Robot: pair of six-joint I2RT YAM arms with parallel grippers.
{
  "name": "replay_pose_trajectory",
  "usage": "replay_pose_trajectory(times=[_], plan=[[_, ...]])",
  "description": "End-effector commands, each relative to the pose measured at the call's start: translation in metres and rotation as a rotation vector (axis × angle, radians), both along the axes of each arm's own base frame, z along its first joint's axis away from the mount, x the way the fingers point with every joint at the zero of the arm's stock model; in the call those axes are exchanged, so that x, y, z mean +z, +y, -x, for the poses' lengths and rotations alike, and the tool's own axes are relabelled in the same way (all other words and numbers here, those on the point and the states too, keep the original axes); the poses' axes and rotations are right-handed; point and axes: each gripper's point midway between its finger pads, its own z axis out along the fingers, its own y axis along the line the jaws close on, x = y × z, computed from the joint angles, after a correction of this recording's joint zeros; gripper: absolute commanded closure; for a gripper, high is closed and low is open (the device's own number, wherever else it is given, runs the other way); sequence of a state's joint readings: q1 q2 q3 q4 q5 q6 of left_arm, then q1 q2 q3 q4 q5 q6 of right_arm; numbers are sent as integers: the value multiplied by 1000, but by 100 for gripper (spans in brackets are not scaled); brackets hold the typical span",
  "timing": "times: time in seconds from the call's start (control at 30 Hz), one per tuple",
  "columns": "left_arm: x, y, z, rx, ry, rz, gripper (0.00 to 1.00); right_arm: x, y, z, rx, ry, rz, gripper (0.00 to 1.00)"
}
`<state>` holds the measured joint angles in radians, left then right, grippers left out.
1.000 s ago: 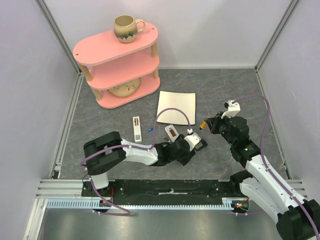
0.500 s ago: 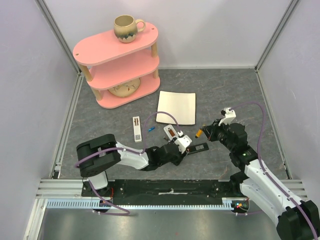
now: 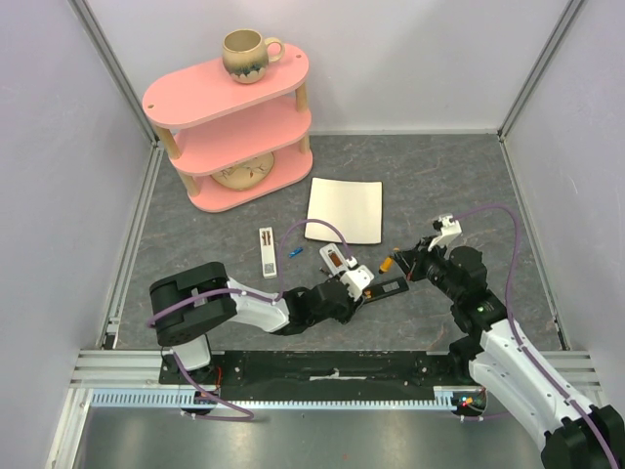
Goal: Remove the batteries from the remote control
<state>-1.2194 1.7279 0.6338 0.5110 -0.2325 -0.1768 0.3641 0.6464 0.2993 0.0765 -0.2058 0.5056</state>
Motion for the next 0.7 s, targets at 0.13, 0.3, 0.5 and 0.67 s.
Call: replay_pose_trajectory(times=[0.13,0.3,0.5,0.67], plan=[[-70,49,34,35,191,-253,96,-13,0,13,23,68,16,100],[-74,48,31,52,191,-270,98,-17,0,21,40,84,25,100],[-78,49,33,55,203,-277,98,-28,-4,24,24,114,41,100],[-78,51,33,58,203,-281,98,-32,-11,21,-16,125,64,100]])
